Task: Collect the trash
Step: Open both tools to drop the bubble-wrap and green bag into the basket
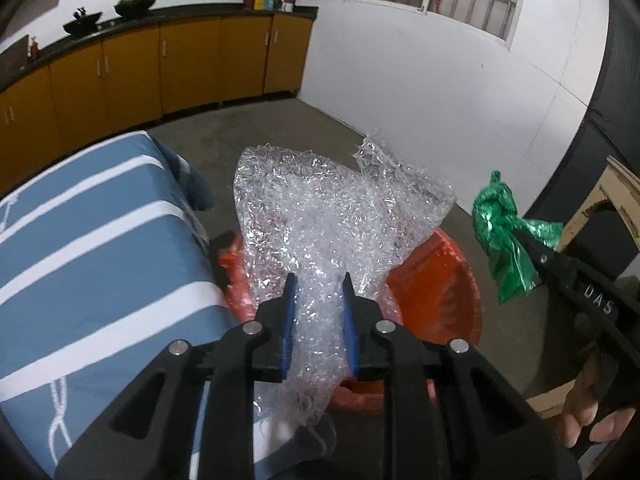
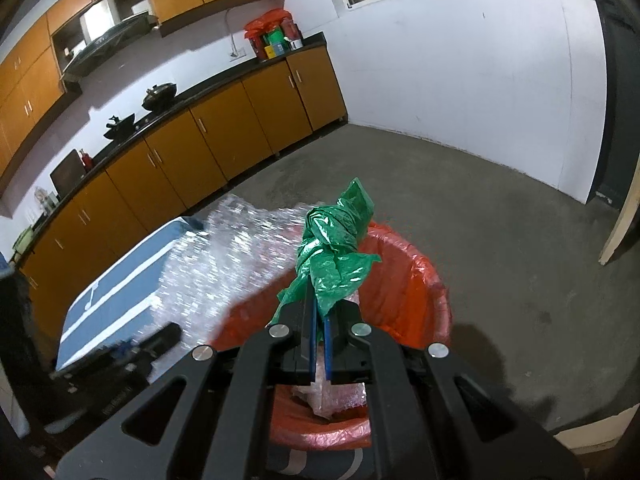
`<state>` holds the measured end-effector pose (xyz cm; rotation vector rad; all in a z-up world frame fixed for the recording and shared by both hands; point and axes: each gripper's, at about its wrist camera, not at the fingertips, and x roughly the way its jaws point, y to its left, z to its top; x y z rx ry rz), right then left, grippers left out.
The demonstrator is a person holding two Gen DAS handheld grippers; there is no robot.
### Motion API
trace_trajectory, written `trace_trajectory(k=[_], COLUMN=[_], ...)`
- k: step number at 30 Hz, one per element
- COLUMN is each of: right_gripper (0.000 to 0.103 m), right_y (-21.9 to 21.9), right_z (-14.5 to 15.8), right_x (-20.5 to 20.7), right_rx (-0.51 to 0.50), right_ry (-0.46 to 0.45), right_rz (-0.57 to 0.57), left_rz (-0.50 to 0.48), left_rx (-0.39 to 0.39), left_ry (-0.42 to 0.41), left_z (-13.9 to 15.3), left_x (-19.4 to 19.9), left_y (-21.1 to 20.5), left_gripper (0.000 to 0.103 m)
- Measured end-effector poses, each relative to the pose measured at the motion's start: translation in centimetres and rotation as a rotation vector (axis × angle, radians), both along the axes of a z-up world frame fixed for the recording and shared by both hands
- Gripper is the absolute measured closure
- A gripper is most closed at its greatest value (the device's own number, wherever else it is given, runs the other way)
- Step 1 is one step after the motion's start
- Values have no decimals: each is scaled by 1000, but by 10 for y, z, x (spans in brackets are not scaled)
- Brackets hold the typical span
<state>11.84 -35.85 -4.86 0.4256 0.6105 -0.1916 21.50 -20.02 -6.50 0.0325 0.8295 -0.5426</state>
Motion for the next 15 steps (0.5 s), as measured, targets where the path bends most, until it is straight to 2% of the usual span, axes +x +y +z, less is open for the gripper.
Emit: trace_trajectory(k=[3,6,8,9,13,15], right_gripper=[99,93,80,76,73,58], right_y=[-3,-2,-3,-4,-4,-3], right_z=[-5,-9,-12,-13,-12,-8], right_x=[0,0,-1,-3,-8,-14], right_rx=[20,18,29,33,29,1], right_ry=[0,14,18,16,12,7], right_rz=[16,33,37,36,36,26], left_rz=[-12,-8,-5,-1,16,32], left_rx=[9,16,14,12,3,-3], left_ry=[17,36,43,45,43,28], left_z=[-9,-15,-17,-18,-18,-15], left_x=[-2,1,2,3,2,1], left_y=[-5,-3,-1,1,11,18], left_gripper=[76,71,67,64,58,52])
